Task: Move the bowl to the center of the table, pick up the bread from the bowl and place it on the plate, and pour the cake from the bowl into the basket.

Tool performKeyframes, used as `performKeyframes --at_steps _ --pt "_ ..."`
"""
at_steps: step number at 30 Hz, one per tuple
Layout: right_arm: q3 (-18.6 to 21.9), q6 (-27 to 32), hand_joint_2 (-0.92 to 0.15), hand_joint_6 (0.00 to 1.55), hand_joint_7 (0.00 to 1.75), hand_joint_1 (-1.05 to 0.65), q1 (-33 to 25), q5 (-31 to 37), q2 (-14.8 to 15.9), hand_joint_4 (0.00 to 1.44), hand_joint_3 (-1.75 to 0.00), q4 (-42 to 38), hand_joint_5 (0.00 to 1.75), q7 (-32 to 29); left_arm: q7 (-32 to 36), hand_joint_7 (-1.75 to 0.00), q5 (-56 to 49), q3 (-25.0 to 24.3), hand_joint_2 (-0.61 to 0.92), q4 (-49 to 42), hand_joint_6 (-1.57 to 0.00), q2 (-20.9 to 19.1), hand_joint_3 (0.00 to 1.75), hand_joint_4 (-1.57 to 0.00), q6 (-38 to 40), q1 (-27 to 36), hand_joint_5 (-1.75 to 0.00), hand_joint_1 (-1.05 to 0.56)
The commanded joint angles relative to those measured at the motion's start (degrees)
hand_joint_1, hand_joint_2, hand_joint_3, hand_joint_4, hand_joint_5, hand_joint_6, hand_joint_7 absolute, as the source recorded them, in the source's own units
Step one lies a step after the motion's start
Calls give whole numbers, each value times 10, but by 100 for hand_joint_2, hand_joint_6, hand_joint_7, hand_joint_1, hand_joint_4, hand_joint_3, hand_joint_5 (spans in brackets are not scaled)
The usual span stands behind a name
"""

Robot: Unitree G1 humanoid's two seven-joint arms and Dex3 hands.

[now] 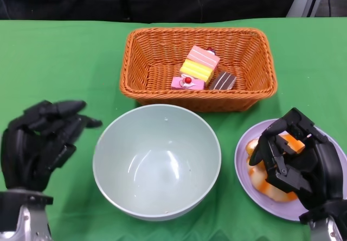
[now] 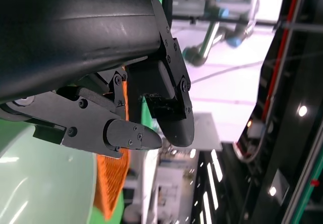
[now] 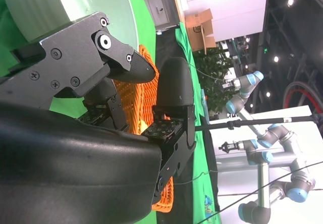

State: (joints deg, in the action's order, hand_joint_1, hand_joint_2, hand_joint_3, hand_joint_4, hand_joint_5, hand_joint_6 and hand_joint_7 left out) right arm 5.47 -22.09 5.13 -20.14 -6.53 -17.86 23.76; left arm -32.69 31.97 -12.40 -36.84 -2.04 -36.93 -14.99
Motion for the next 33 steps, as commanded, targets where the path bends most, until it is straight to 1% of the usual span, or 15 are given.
performKeyframes --at_steps 1,3,6,9,14,19,25,29,31,33 --pt "1 17 -60 62 139 -11 -12 -14 9 75 -102 27 169 7 -38 -79 -9 10 92 28 -105 -7 21 -81 31 31 -125 -15" --pt "0 15 -61 62 138 -11 -16 -10 12 75 -101 36 168 10 -53 -85 -15 14 92 39 -105 -5 23 -82 38 45 -126 -13" --pt "-1 -1 -62 61 138 -9 -20 -4 16 74 -101 43 168 18 -64 -87 -20 18 92 58 -103 1 23 -84 45 62 -126 -13" --pt "-5 -14 -59 59 141 -10 -24 5 20 74 -104 50 169 24 -70 -92 -21 22 92 80 -101 5 27 -85 63 76 -130 -10" --pt "-15 -14 -56 58 144 -14 -34 4 28 72 -102 69 171 38 -79 -98 -24 25 92 103 -98 11 30 -84 73 94 -135 -9" --pt "-20 -15 -57 61 142 -13 -38 3 29 73 -98 74 169 41 -82 -102 -25 23 92 111 -96 13 31 -82 73 98 -138 -10" --pt "-22 -20 -54 62 141 -13 -36 6 27 73 -104 76 168 38 -80 -104 -29 22 92 117 -93 10 30 -81 77 98 -138 -10" --pt "-23 -20 -54 61 141 -15 -36 7 26 73 -103 78 168 36 -74 -105 -35 24 92 123 -92 9 26 -80 81 98 -138 -14" --pt "-23 -19 -55 60 142 -15 -34 4 29 72 -103 77 169 41 -71 -106 -37 24 92 125 -92 11 27 -81 83 97 -139 -13" --pt "-23 -13 -56 60 143 -15 -33 6 32 72 -102 80 170 41 -70 -107 -37 25 92 127 -92 13 32 -81 87 95 -140 -10"
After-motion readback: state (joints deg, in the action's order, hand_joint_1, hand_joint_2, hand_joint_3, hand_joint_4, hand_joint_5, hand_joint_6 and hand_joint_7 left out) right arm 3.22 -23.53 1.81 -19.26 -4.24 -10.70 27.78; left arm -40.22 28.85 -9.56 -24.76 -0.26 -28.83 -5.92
